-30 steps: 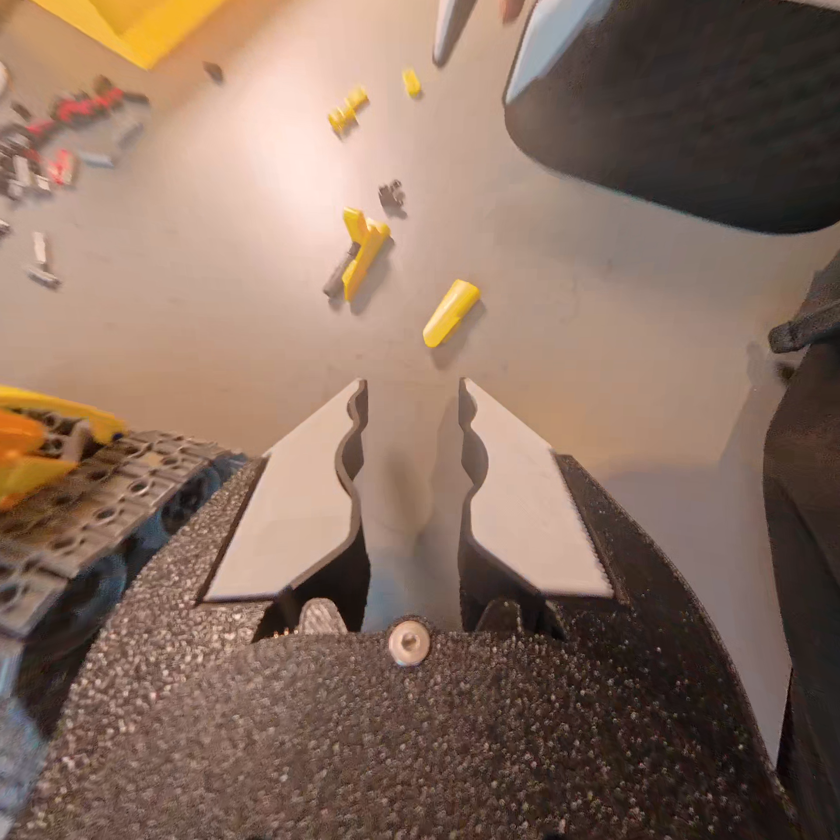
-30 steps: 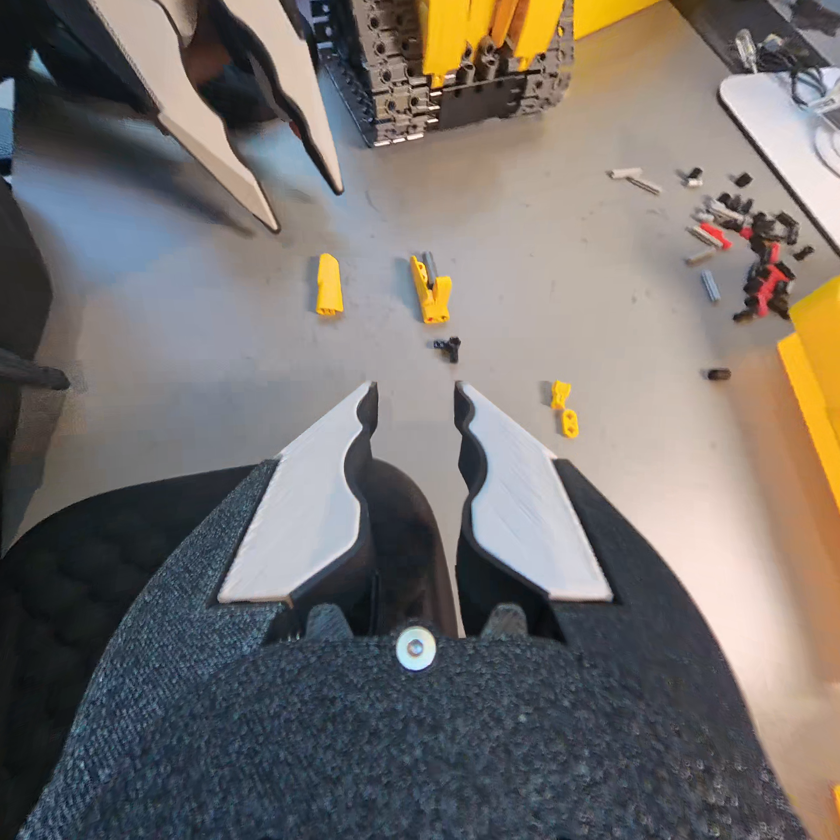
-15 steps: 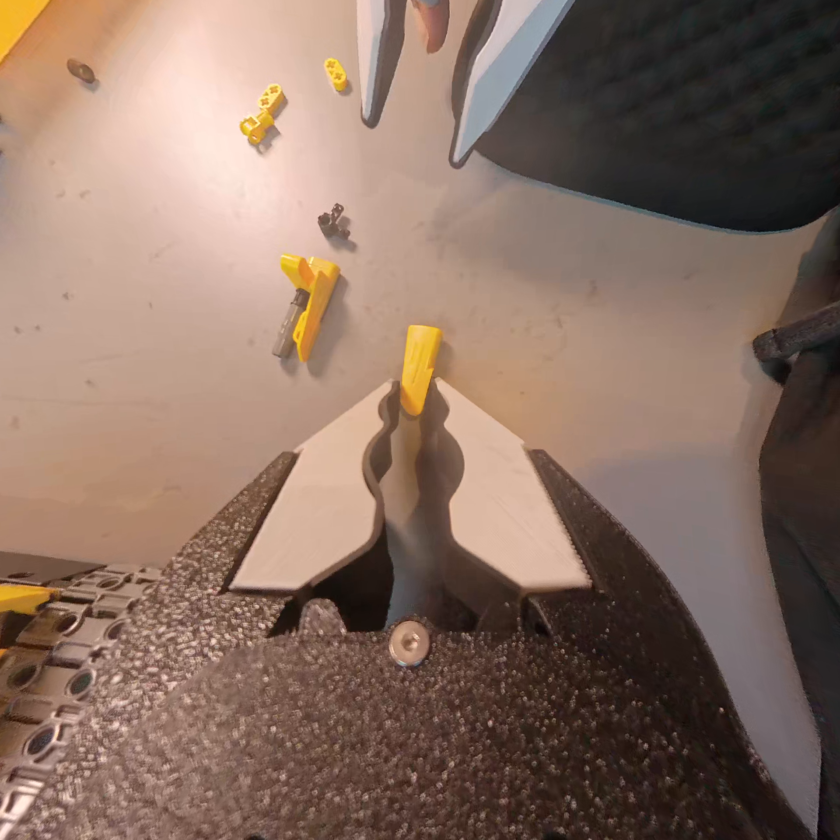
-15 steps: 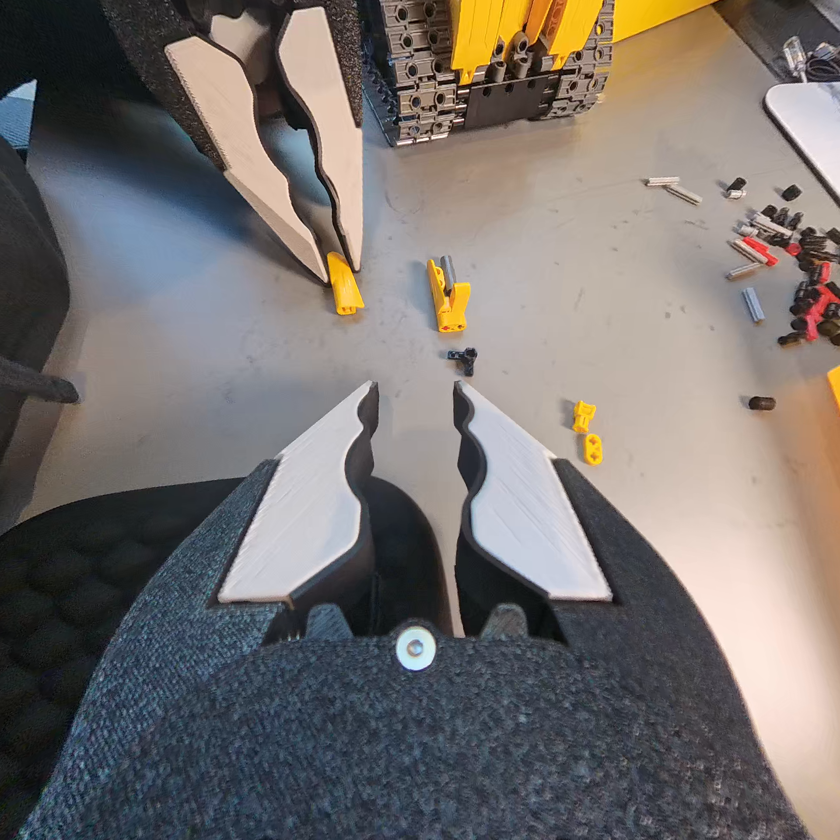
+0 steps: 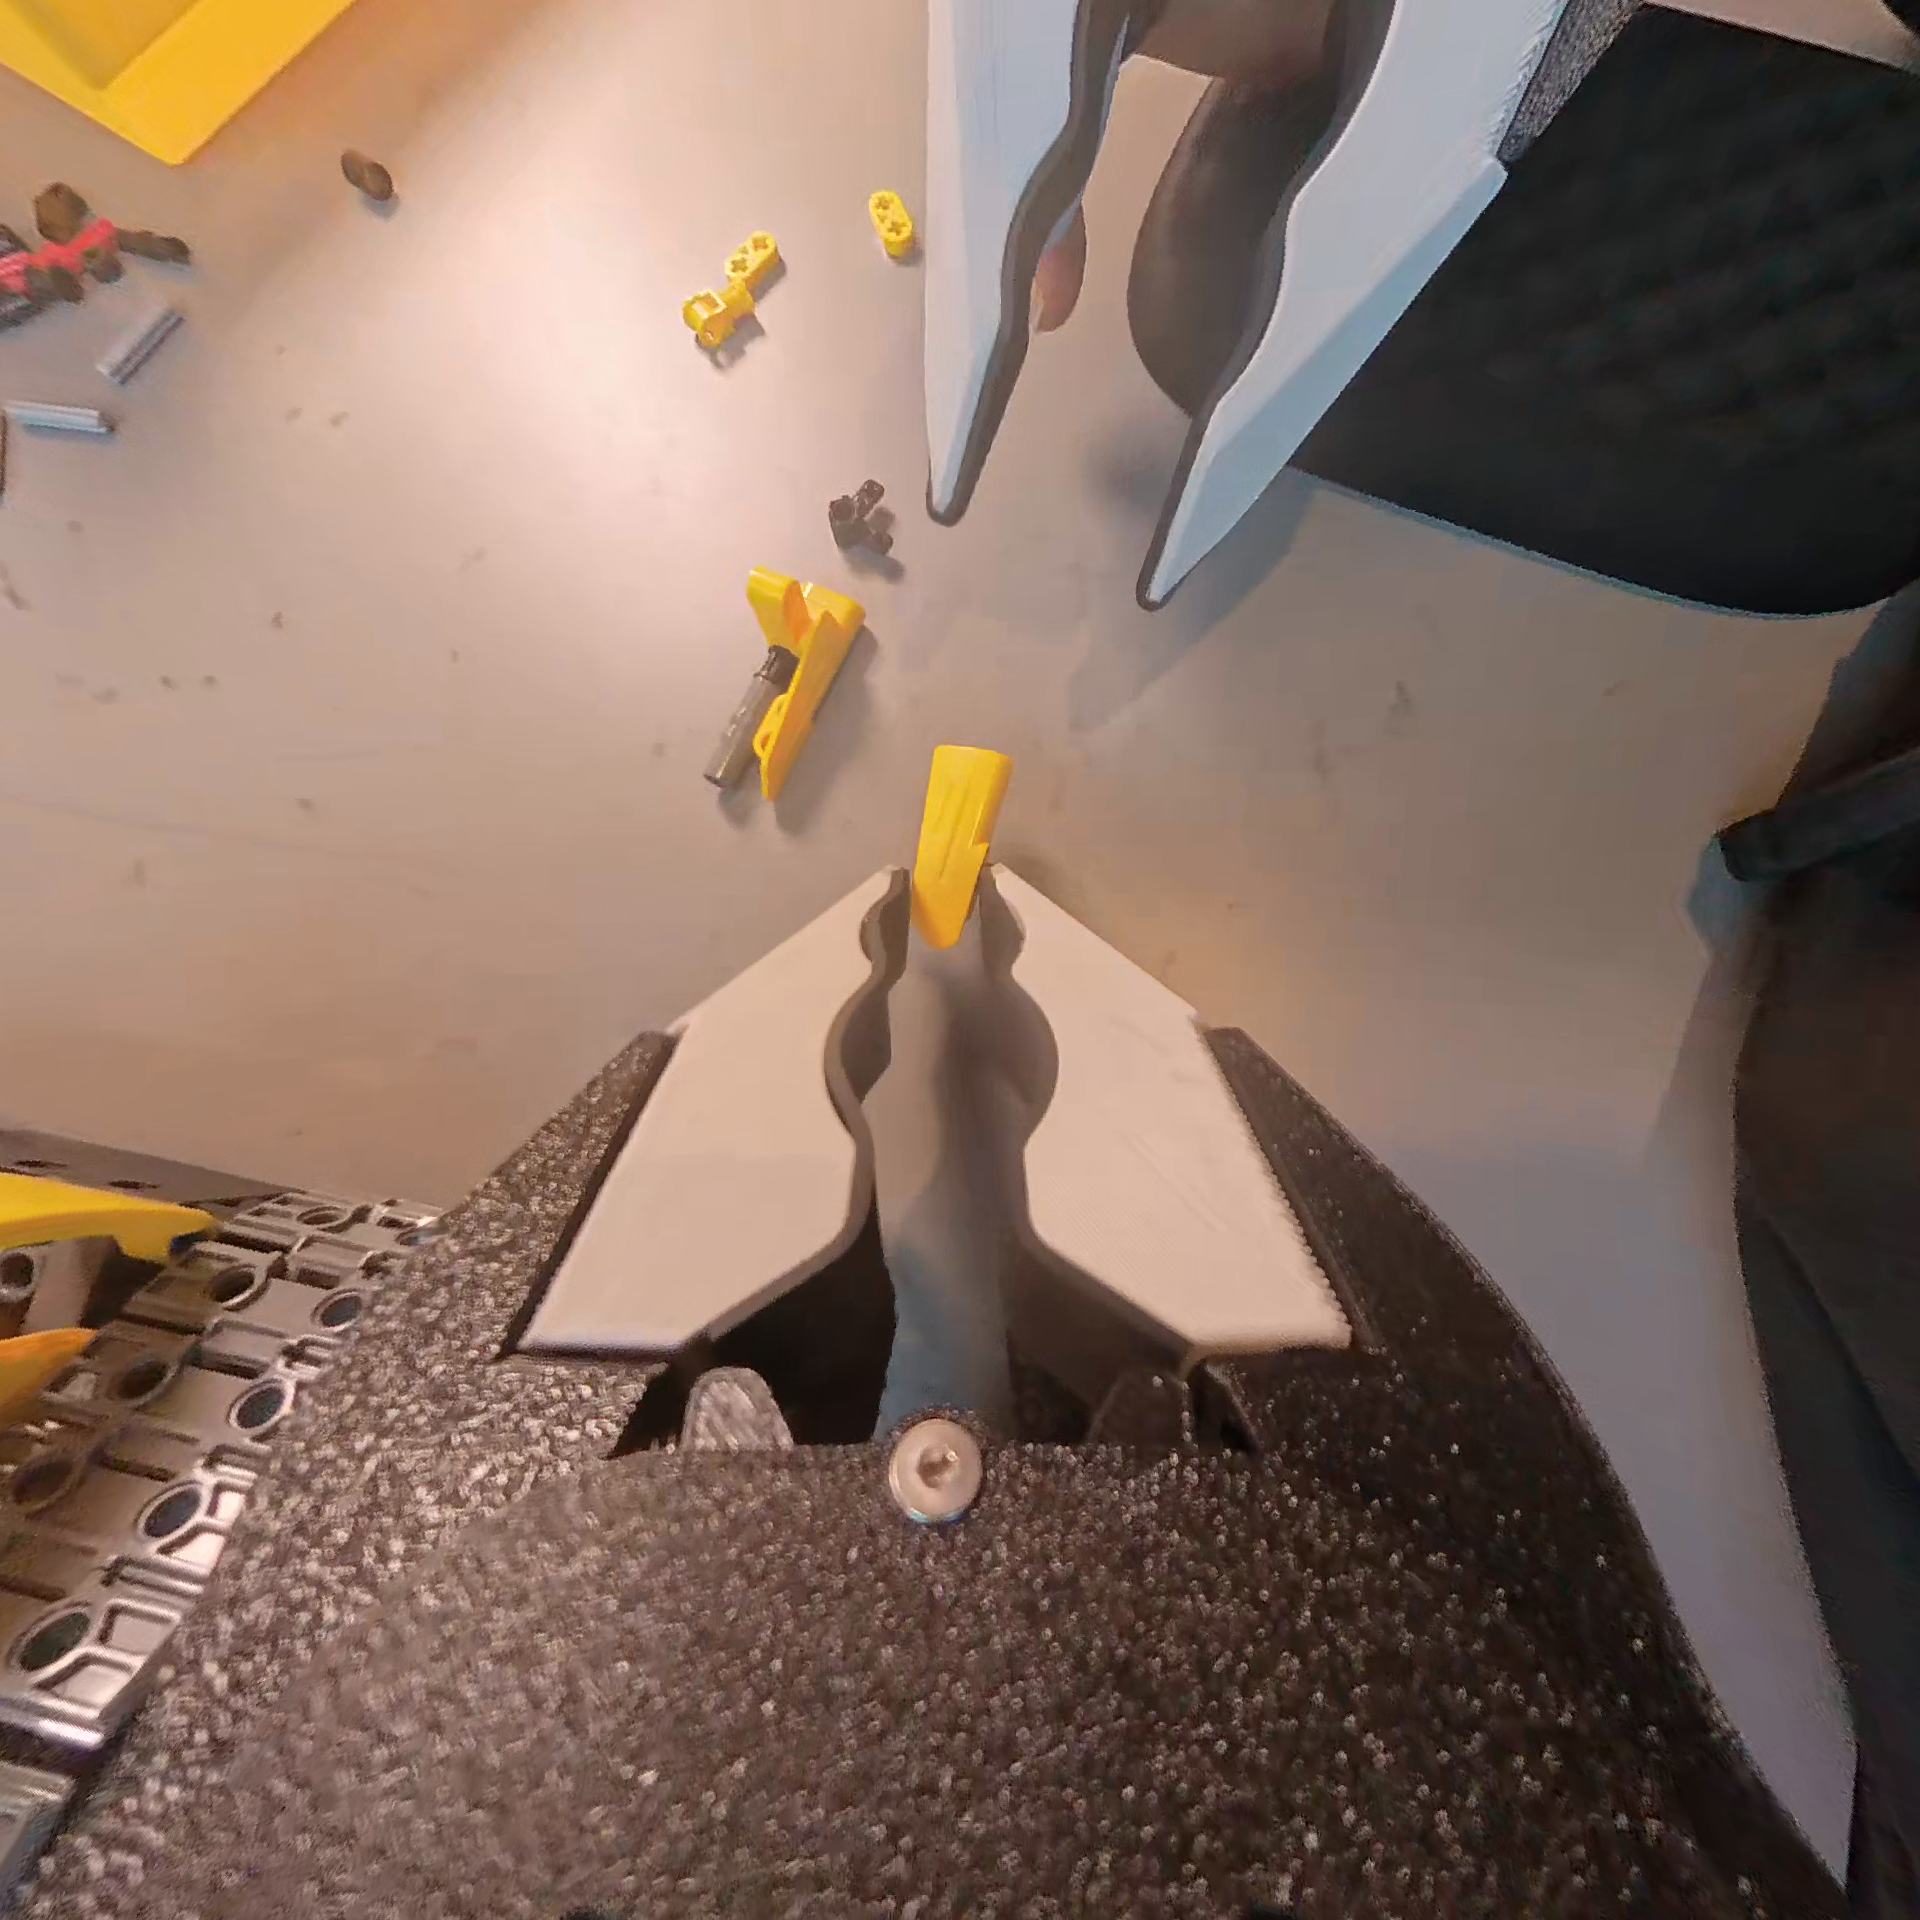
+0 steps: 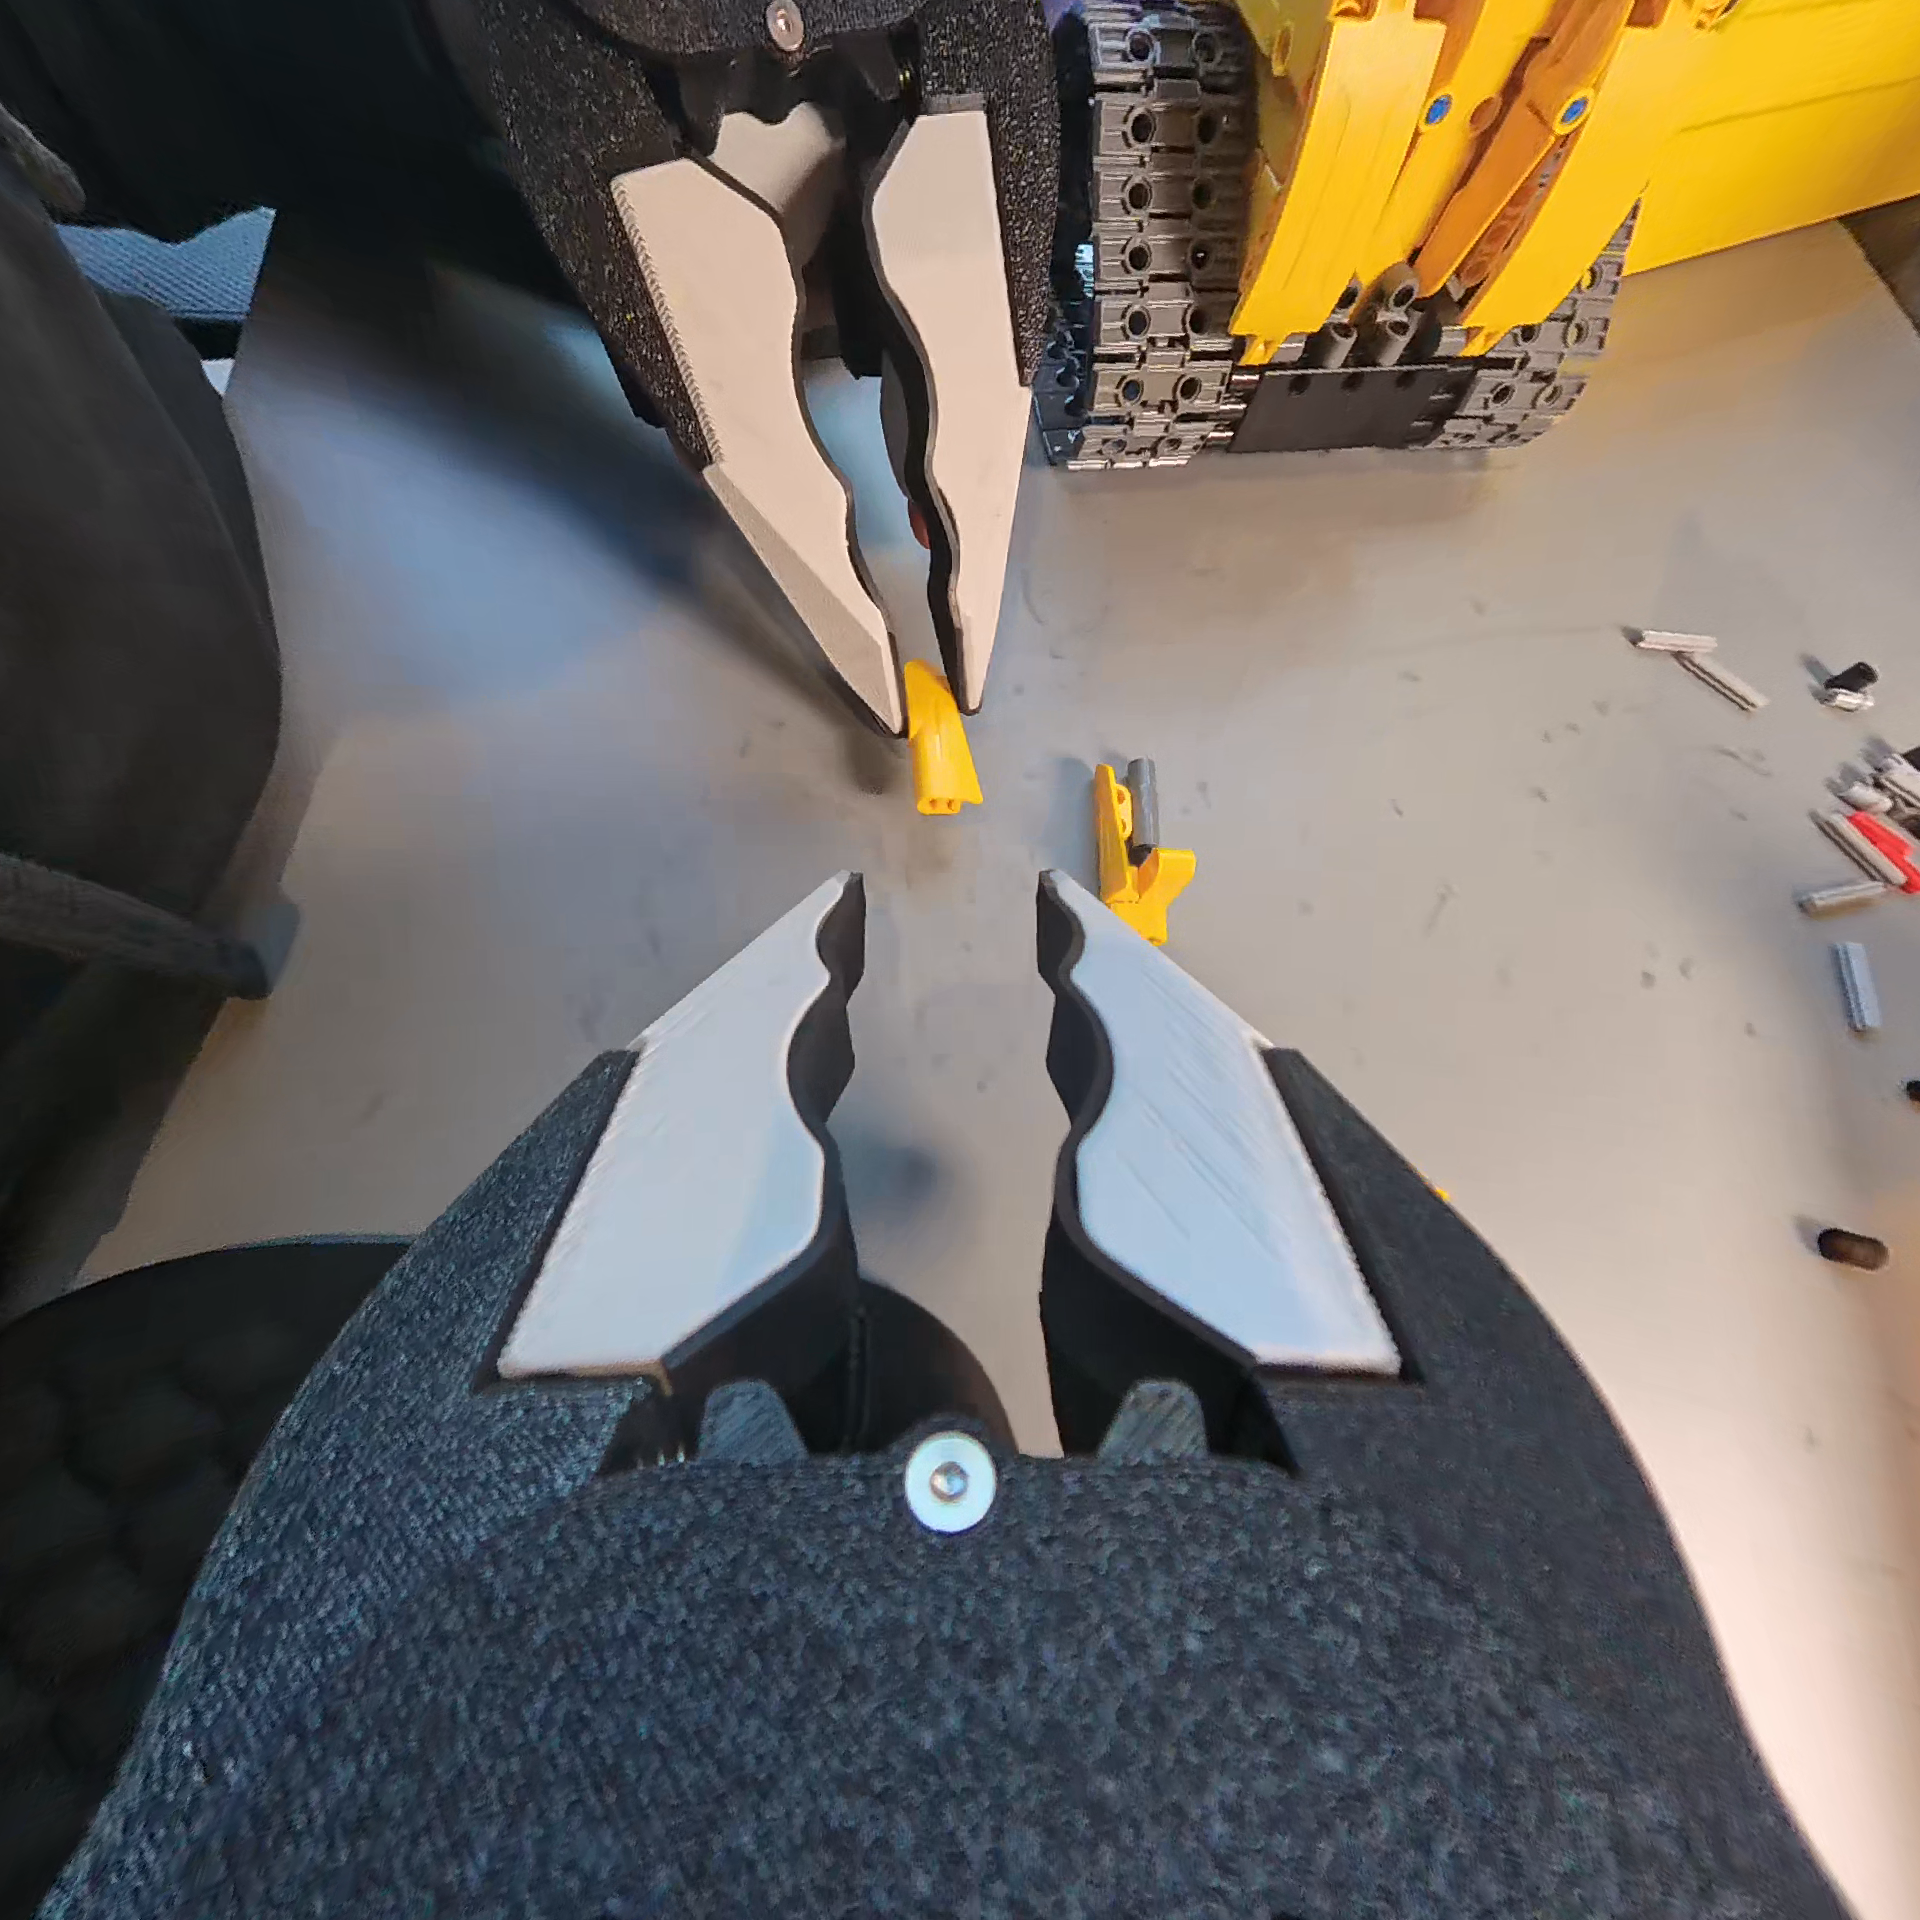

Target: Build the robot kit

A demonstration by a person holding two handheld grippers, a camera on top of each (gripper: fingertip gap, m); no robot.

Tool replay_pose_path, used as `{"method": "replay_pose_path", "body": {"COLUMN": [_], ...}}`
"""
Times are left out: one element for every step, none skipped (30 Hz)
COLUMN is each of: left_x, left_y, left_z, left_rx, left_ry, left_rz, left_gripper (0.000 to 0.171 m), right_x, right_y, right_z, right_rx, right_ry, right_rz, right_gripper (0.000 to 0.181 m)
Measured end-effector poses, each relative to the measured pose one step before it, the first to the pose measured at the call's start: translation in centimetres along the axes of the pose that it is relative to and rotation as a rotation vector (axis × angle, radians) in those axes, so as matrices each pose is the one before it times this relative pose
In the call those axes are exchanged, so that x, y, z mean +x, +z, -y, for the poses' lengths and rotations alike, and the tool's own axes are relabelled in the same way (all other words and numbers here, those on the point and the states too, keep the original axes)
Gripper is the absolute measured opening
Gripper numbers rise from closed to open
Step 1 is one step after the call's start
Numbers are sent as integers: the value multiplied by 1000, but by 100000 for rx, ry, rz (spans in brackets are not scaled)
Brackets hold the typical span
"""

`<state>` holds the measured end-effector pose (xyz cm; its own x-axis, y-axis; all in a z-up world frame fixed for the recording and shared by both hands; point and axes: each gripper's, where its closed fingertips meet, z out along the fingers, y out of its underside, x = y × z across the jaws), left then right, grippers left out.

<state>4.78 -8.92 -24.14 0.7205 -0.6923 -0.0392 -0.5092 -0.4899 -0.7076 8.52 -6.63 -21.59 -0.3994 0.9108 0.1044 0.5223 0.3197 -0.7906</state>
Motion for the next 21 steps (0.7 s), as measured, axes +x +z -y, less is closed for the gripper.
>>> {"method": "replay_pose_path", "body": {"left_x": [-37, 5, -103, -42, 55, 7, -53, -27, -8, -10, 23, -26, -97, -79, -146, -392, -502, -636, -755, -725, -603], "left_y": [11, 45, 45, 32, 17, 12, 24, 24, -29, -77, -142, -200, -273, -352, -453, -558, -655, -735, -811, -837, -802], "left_z": [-98, -165, -97, -47, -16, -21, -27, -27, 11, 112, 151, 207, 265, 373, 531, 650, 739, 869, 963, 959, 895], "left_rx": [-323, -766, -401, -124, -90, -48, -78, -80, 199, 701, 1153, 1554, 2109, 2900, 4018, 4942, 5749, 6782, 7469, 7464, 6969], "left_ry": [-286, -257, -135, 57, 153, -28, -281, -289, -152, -3, 65, -250, -593, -584, -596, -961, -1105, -1157, -1402, -1730, -1898], "left_rz": [118, -177, 578, 340, -361, -129, 73, -105, -83, 83, -15, 106, 337, 98, 603, 2008, 2573, 3371, 4197, 3885, 2964], "left_gripper": [12, 12, 12, 12, 12, 12, 12, 12, 13, 15, 17, 18, 19, 21, 24, 26, 27, 29, 32, 33, 34], "right_x": [93, 64, 65, 116, 118, 81, 101, 114, 134, 164, 192, 249, 300, 321, 333, 322, 265, 236, 217, 151, 100], "right_y": [19, 5, 13, 24, 10, 13, 20, 26, 21, 7, 26, 33, 48, 56, 69, 99, 125, 164, 203, 235, 248], "right_z": [61, 24, -28, -18, -14, 2, -3, 18, 30, 35, 33, -18, -97, -145, -174, -195, -195, -188, -198, -158, -95], "right_rx": [348, 195, -18, -7, 17, 41, 56, 109, 160, 222, 207, -93, -532, -775, -933, -1099, -1182, -1225, -1496, -1475, -1245], "right_ry": [245, 375, 401, 264, 225, 275, 237, 178, 177, 220, 355, 535, 433, 133, 53, 236, 342, 241, -61, -347, -304], "right_rz": [-294, -127, -76, -409, -358, -84, -215, -246, -310, -437, -595, -833, -1038, -1266, -1379, -1198, -801, -712, -619, -286, -45], "right_gripper": [33, 33, 33, 33, 33, 33, 33, 33, 33, 33, 33, 33, 33, 34, 34, 35, 36, 37, 37, 38, 38]}}
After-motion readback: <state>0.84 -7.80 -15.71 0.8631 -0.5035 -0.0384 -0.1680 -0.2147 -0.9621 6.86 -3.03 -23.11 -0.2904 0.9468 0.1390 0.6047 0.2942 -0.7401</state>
